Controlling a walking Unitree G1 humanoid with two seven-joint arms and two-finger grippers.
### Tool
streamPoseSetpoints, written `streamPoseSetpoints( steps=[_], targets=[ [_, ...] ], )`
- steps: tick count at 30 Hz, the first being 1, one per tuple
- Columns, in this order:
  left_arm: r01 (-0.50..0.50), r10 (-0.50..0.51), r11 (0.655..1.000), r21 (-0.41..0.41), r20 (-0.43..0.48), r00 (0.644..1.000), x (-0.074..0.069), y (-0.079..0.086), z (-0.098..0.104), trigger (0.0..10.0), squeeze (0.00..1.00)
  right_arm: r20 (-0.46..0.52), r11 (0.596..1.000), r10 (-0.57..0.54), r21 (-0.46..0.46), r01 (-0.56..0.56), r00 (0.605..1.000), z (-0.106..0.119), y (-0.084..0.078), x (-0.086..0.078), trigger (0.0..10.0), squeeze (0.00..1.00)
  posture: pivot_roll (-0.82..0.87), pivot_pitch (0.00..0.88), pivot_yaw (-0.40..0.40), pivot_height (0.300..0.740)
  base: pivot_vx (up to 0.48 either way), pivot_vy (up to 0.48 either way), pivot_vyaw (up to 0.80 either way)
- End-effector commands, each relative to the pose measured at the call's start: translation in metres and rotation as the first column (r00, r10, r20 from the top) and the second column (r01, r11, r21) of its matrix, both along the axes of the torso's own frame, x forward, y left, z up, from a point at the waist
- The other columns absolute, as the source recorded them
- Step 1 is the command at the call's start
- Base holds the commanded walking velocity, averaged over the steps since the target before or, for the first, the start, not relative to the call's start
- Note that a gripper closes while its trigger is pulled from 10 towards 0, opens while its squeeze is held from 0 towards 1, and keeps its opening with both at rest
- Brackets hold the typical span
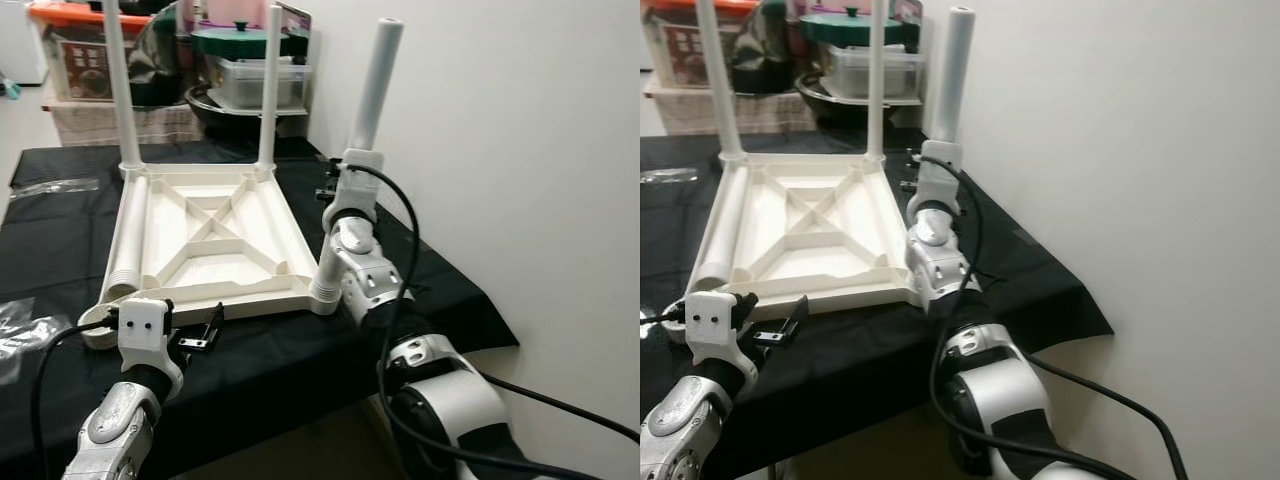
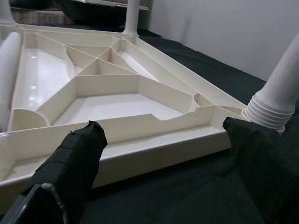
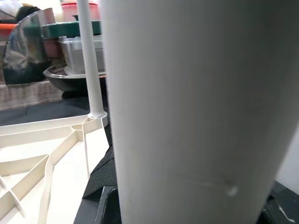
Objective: Building children table
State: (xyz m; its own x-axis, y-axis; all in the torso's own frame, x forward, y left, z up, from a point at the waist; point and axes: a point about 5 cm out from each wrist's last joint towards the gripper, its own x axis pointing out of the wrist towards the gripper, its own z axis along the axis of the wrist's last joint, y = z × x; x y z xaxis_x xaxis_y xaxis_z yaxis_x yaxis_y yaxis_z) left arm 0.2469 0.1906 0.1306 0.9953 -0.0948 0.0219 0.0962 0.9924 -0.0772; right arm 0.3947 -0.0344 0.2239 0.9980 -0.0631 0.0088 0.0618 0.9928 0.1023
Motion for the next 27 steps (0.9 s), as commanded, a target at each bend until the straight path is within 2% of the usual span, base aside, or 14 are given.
streamPoseSetpoints(
  steps=[1,4,5,6,7,20,21,22,25,26,27],
  targets=[
    [0.006,-0.006,1.0,0.004,-0.005,1.0,0.002,-0.004,-0.001,10.0,0.0,-0.187,1.0,0.003,-0.007,-0.005,0.982,-0.042,0.002,-0.006,0.0,0.0,0.07,0.0,-0.142,0.74,0.0,0.0,0.0],
    [0.006,-0.005,1.0,0.004,-0.006,1.0,0.002,-0.003,-0.002,10.0,0.0,-0.177,1.0,0.0,-0.011,-0.002,0.984,-0.037,0.002,-0.004,0.0,0.0,0.07,0.0,-0.142,0.74,0.0,0.0,0.0],
    [0.006,-0.006,1.0,0.004,-0.006,1.0,0.002,-0.004,-0.002,10.0,0.0,-0.174,1.0,0.002,-0.014,-0.005,0.985,-0.035,0.002,-0.003,4.9,0.0,0.07,0.0,-0.139,0.74,0.0,0.0,0.0],
    [0.006,-0.006,1.0,0.004,-0.006,1.0,0.002,-0.004,-0.002,10.0,0.0,-0.174,1.0,0.002,-0.014,-0.005,0.985,-0.035,0.002,-0.003,4.9,0.0,0.07,0.0,-0.139,0.74,0.0,0.0,0.0],
    [0.008,-0.008,1.0,0.003,-0.005,1.0,0.002,-0.004,-0.002,10.0,0.0,-0.169,1.0,0.001,-0.021,-0.005,0.986,-0.033,0.002,-0.003,10.0,0.0,0.06,0.0,-0.139,0.74,0.0,0.0,0.0],
    [0.015,-0.015,1.0,0.005,-0.007,1.0,0.003,-0.005,-0.002,10.0,0.0,-0.14,1.0,0.01,0.012,-0.008,0.99,-0.023,0.004,-0.005,10.0,0.0,0.06,0.0,-0.133,0.74,0.0,0.0,0.0],
    [0.015,-0.015,1.0,0.005,-0.007,1.0,0.003,-0.005,-0.002,10.0,0.0,-0.135,1.0,0.009,0.018,-0.007,0.991,-0.022,0.004,-0.005,10.0,0.15,0.06,0.0,-0.133,0.74,0.0,0.0,0.0],
    [0.015,-0.015,1.0,0.005,-0.007,1.0,0.003,-0.005,-0.002,10.0,0.0,-0.133,1.0,0.009,0.021,-0.006,0.991,-0.021,0.004,-0.005,10.0,0.45,0.06,0.0,-0.133,0.74,0.0,0.0,0.0],
    [0.015,-0.015,1.0,0.005,-0.007,1.0,0.003,-0.005,-0.002,10.0,0.0,-0.127,1.0,0.01,0.025,-0.006,0.992,-0.02,0.004,-0.005,10.0,0.46,0.06,0.0,-0.134,0.74,0.0,0.0,0.0],
    [0.016,-0.016,1.0,0.005,-0.006,1.0,0.003,-0.005,-0.002,10.0,0.0,-0.12,1.0,0.012,0.03,-0.008,0.993,-0.017,0.005,-0.005,10.0,0.65,0.06,0.0,-0.134,0.74,0.0,0.0,0.0],
    [0.017,-0.017,1.0,0.004,-0.007,1.0,0.003,-0.005,-0.002,10.0,0.0,-0.111,0.999,0.018,0.042,-0.014,0.994,-0.014,0.006,-0.005,10.0,0.67,0.06,0.0,-0.132,0.74,0.0,0.0,0.0]
  ],
)
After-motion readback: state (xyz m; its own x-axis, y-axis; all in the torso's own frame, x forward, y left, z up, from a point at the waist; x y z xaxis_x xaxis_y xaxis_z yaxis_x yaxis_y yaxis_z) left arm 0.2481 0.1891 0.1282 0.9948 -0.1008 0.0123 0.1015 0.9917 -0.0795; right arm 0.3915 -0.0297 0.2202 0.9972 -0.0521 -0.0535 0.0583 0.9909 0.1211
